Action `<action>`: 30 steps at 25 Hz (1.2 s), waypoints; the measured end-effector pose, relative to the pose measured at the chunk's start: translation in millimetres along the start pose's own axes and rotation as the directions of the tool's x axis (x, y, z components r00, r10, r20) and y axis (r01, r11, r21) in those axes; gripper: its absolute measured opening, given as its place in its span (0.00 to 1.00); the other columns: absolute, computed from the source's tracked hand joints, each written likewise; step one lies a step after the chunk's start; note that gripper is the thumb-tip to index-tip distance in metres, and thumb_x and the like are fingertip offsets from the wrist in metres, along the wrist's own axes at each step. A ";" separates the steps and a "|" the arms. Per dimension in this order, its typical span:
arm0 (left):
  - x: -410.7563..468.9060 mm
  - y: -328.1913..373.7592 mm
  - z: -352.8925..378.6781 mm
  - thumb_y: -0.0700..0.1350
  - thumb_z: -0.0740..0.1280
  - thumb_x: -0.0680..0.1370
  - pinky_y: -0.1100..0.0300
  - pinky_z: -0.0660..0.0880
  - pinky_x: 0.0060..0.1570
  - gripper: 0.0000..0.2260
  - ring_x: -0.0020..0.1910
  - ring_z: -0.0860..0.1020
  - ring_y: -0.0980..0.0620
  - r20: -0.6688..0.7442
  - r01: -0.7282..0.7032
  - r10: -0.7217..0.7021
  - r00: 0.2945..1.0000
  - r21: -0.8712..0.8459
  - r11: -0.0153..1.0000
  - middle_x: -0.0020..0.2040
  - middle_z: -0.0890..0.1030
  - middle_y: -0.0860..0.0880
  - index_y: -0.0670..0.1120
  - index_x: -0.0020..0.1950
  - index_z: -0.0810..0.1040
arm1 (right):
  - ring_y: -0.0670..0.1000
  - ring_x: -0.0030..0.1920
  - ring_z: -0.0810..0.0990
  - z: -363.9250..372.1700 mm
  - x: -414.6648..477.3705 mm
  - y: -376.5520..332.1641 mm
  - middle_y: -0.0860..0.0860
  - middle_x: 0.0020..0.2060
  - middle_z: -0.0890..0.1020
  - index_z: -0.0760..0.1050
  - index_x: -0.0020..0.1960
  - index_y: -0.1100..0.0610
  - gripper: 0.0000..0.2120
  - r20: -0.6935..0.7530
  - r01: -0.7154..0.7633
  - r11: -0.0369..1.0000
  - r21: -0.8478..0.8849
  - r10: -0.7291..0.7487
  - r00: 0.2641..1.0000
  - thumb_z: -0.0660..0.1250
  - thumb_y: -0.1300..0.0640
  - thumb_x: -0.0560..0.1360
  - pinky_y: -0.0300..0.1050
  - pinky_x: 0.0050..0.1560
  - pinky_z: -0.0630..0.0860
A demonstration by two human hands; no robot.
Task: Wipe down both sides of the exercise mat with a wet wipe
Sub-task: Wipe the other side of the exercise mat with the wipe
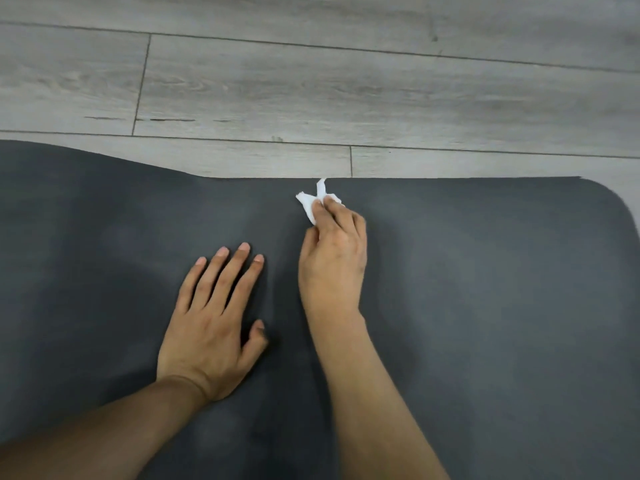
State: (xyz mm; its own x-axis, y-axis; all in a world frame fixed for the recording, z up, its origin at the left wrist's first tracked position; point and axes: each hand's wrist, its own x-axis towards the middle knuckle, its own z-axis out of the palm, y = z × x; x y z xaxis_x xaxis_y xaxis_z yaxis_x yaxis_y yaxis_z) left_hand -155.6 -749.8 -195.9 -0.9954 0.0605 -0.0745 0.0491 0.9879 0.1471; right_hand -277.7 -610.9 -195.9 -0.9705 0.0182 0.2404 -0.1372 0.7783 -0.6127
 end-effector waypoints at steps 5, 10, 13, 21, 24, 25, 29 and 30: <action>-0.9 0.7 0.1 0.54 0.56 0.76 0.39 0.55 0.79 0.35 0.82 0.57 0.42 -0.002 0.004 -0.004 1.000 0.014 1.000 0.82 0.59 0.44 0.43 0.82 0.60 | 0.52 0.56 0.76 -2.7 0.2 2.6 0.49 0.56 0.82 0.82 0.56 0.56 0.19 -0.027 -0.055 0.996 0.075 0.057 0.998 0.67 0.73 0.71 0.47 0.56 0.77; -0.6 -0.2 -0.4 0.54 0.56 0.76 0.39 0.55 0.79 0.35 0.82 0.56 0.42 0.020 0.007 -0.007 1.000 0.006 1.000 0.83 0.59 0.43 0.43 0.82 0.60 | 0.53 0.43 0.73 1.5 5.3 -19.4 0.52 0.46 0.81 0.82 0.55 0.54 0.19 -0.040 -0.150 0.982 0.111 0.155 0.987 0.67 0.71 0.71 0.49 0.45 0.75; -1.4 -1.6 1.0 0.55 0.56 0.78 0.39 0.56 0.78 0.34 0.81 0.57 0.40 0.016 -0.012 0.012 1.000 0.005 1.000 0.82 0.60 0.42 0.41 0.81 0.61 | 0.55 0.45 0.74 10.2 -10.7 -43.3 0.52 0.45 0.81 0.83 0.53 0.56 0.15 0.208 0.210 0.974 0.082 -0.223 0.952 0.68 0.69 0.70 0.47 0.45 0.75; -0.9 2.2 1.1 0.55 0.56 0.76 0.39 0.54 0.79 0.35 0.81 0.58 0.40 -0.008 -0.001 0.001 1.000 0.011 1.000 0.82 0.60 0.42 0.43 0.82 0.60 | 0.60 0.42 0.71 -96.9 82.5 129.7 0.59 0.41 0.77 0.82 0.50 0.60 0.14 -0.192 -0.376 0.881 -0.288 0.332 0.924 0.58 0.67 0.74 0.47 0.40 0.66; -1.0 1.6 0.2 0.55 0.57 0.76 0.39 0.55 0.79 0.35 0.81 0.58 0.39 -0.010 -0.002 0.002 1.000 -0.009 1.000 0.82 0.60 0.42 0.42 0.82 0.60 | 0.58 0.49 0.77 -39.1 57.8 62.8 0.54 0.51 0.82 0.83 0.56 0.53 0.24 -0.100 -0.226 0.960 -0.164 0.212 0.972 0.58 0.71 0.69 0.46 0.44 0.71; -1.4 1.3 0.7 0.55 0.57 0.76 0.38 0.55 0.79 0.35 0.81 0.59 0.39 -0.010 -0.005 0.005 1.000 -0.006 1.000 0.82 0.60 0.42 0.42 0.82 0.61 | 0.56 0.49 0.77 -16.2 38.4 27.2 0.53 0.53 0.83 0.83 0.57 0.52 0.24 0.005 -0.070 0.992 -0.106 0.071 0.997 0.60 0.70 0.69 0.46 0.48 0.74; -1.9 -0.1 -0.2 0.54 0.56 0.76 0.39 0.55 0.79 0.35 0.80 0.59 0.39 -0.009 -0.016 0.016 1.000 -0.023 1.000 0.82 0.60 0.42 0.42 0.82 0.61 | 0.59 0.48 0.76 -11.6 10.7 -2.2 0.54 0.52 0.82 0.83 0.56 0.58 0.15 0.197 0.289 0.956 -0.059 -0.272 0.942 0.67 0.68 0.71 0.49 0.48 0.77; -2.2 0.1 -0.6 0.55 0.56 0.76 0.39 0.54 0.79 0.35 0.80 0.59 0.39 -0.005 -0.009 0.009 1.000 -0.015 1.000 0.82 0.60 0.42 0.43 0.82 0.60 | 0.59 0.47 0.76 -30.7 22.9 25.7 0.54 0.52 0.83 0.83 0.56 0.58 0.15 0.144 0.238 0.962 -0.137 -0.218 0.965 0.67 0.67 0.72 0.46 0.48 0.75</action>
State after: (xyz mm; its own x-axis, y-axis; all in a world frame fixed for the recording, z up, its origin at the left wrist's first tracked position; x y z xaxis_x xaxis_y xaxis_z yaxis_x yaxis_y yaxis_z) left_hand -153.4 -749.9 -195.2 -0.9953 0.0690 -0.0678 0.0572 0.9850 0.1626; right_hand -297.4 -571.3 -183.0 -0.9354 -0.2429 0.2569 -0.3356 0.8387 -0.4289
